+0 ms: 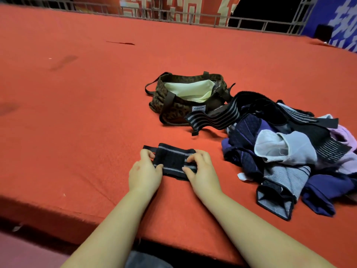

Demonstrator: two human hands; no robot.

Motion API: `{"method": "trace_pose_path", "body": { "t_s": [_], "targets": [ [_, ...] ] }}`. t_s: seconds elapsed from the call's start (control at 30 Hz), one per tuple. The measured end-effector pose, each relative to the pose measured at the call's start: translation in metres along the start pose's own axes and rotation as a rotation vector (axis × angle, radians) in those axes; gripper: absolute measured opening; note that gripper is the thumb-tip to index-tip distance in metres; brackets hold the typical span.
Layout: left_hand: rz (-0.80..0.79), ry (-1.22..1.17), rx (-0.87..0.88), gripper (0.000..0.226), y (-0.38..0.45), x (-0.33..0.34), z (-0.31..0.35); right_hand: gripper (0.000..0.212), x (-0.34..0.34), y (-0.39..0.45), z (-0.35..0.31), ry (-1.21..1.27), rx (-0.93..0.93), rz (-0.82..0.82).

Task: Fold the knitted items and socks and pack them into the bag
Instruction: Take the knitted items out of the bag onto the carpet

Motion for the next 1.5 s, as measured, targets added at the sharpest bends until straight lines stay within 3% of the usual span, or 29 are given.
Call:
{"method": "trace_pose_path", "body": {
  "t_s": [0.23,0.37,0.53,0.6,0.73,0.83,0.93,1.03,1.13,1.2,1.3,1.4,1.5],
  "targets": [
    [0.116,0.127,0.092,0.021,0.073,0.002,-0.009,0.032,0.034,0.074,-0.007,-0.104,-0.011,-0.104],
    [0.135,0.108,0.055,0.018,0.114,0.004,-0.017,0.042,0.049,0.108,-0.014,-0.169,-0.061,-0.167],
    [0.181,0.168,0.095,0.038,0.131,0.017,-0.035,0.040,0.071,0.125,-0.008,-0.387,-0.199,-0.067],
    [0.191,0.202,0.132,0.037,0.132,0.021,-0.039,0.042,0.069,0.127,-0.006,-0.384,-0.186,-0.154],
    [0.092,0.382,0.075,0.041,0.130,0.018,-0.036,0.067,0.059,0.122,-0.005,-0.535,-0.192,-0.386],
    [-0.118,0.603,0.020,0.049,0.130,0.012,-0.022,0.076,0.051,0.128,-0.015,-0.630,-0.147,-0.538],
    [-0.274,0.802,-0.001,0.054,0.131,-0.001,-0.003,0.079,0.042,0.127,-0.023,-0.682,-0.152,-0.585],
    [-0.183,0.730,0.123,0.053,0.122,-0.011,0.016,0.073,0.026,0.116,-0.020,-0.713,-0.199,-0.530],
    [-0.097,0.519,0.374,0.056,0.106,-0.009,0.033,0.065,-0.005,0.113,-0.018,-0.754,-0.306,-0.354],
    [-0.138,0.370,0.435,0.051,0.097,0.001,0.047,0.064,-0.030,0.119,-0.016,-0.819,-0.341,-0.234],
    [-0.197,0.311,0.521,0.051,0.088,0.022,0.070,0.063,-0.065,0.134,-0.006,-0.921,-0.225,-0.076],
    [-0.197,0.254,0.626,0.055,0.088,0.044,0.100,0.051,-0.099,0.144,0.007,-1.054,-0.110,-0.050],
    [-0.218,0.289,0.691,0.062,0.090,0.066,0.131,0.029,-0.122,0.147,0.015,-1.123,-0.188,-0.038]
  ]
}}
Point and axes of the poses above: each hand's wrist, its own y-axis towards the middle knuckle, its own x-axis out of the palm, z = x × y, the point moved 1 cm from there along y, towards the middle knuckle, and after that the axes turned 6 degrees about -y, right-handed, at the moved point
